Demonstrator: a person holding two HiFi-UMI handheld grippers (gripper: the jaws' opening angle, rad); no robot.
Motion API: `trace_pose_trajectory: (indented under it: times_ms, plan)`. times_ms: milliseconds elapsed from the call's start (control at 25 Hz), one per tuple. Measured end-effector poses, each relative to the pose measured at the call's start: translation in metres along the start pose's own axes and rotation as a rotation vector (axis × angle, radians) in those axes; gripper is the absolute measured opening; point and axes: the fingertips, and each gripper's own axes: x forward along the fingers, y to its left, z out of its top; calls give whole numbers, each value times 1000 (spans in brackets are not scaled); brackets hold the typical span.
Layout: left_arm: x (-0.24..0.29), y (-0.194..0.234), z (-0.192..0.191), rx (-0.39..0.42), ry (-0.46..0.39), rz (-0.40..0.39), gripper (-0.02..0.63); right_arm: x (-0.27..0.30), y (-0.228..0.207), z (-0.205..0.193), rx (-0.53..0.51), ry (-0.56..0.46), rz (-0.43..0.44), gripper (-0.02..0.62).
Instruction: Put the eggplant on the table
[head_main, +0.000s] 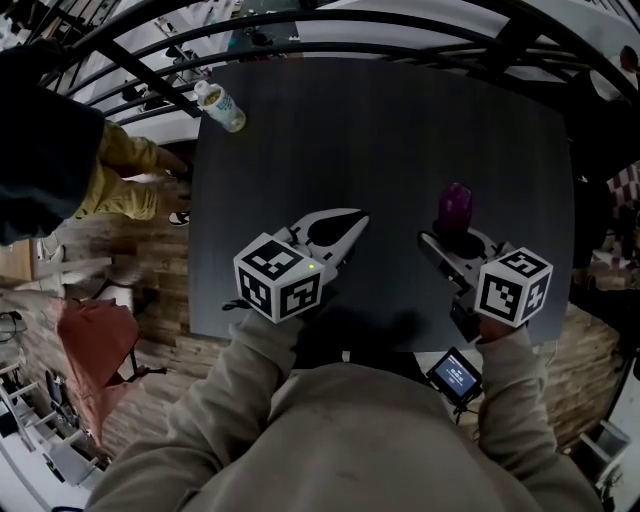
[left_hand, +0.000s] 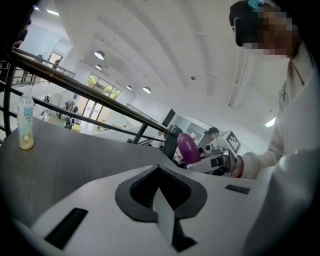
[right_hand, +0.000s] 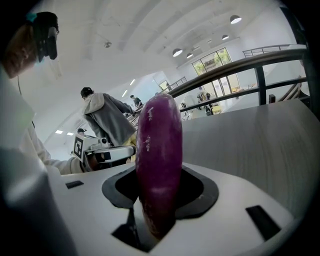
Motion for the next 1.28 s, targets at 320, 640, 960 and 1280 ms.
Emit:
trace_pose_trajectory:
  times_ms: [320,640,960,1280]
  plan:
    - [2,10,-18,-45,28,2,5,10,-10,-20,12,49,-4,178]
    - [3,18,-38,-77,67,12,5,20,-16,-44,37,100,7,178]
    - [4,23,-61,-131,107,5,5,32,-23,-64,76,147,1,178]
    - [7,37,-89,-163,152,2,5,53,-35,-86,96,191,-12,178]
